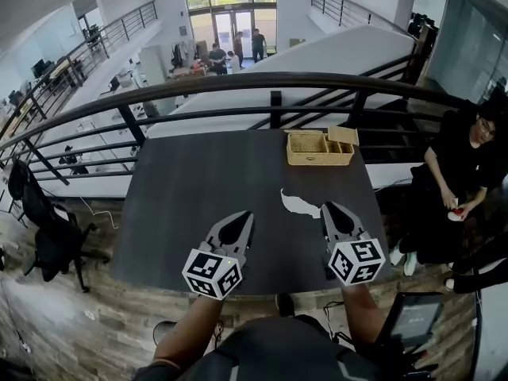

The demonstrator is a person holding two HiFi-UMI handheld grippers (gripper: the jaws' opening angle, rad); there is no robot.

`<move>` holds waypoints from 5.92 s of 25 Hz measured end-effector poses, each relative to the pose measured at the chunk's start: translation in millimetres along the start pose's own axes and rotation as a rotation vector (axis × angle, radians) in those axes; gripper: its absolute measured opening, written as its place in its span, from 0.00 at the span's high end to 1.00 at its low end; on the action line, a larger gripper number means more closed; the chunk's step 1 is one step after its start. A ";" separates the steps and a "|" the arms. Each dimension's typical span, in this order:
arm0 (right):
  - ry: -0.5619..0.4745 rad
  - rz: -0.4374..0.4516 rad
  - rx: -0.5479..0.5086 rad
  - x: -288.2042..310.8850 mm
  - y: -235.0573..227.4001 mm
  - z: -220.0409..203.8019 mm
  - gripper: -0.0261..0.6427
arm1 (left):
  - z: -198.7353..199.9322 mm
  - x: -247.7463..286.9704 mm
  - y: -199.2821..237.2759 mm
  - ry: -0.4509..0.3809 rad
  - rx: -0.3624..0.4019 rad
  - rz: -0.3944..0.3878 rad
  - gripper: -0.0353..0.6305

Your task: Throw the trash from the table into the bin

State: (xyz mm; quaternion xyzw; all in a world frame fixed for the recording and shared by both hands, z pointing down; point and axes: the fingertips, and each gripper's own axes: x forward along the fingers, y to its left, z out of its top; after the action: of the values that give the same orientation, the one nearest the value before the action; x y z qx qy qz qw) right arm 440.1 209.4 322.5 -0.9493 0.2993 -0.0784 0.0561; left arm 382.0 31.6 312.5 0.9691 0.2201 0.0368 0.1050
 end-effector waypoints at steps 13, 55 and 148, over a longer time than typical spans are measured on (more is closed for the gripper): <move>0.136 -0.069 0.095 42.2 -98.5 -50.1 0.82 | -54.4 87.5 17.9 0.110 -0.030 0.033 0.93; 0.731 -0.148 0.362 106.1 -175.3 -304.3 0.63 | -234.2 179.1 48.3 0.432 -0.228 0.068 0.93; 0.469 1.140 -0.113 1.7 571.0 -167.0 0.95 | -60.7 -572.8 61.3 -0.248 -0.138 1.335 0.93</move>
State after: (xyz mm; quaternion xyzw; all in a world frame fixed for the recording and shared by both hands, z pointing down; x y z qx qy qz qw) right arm 91.6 -266.7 399.0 -0.5991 0.7674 -0.2267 -0.0284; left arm -115.3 -259.8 370.8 0.8854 -0.4414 -0.0037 0.1458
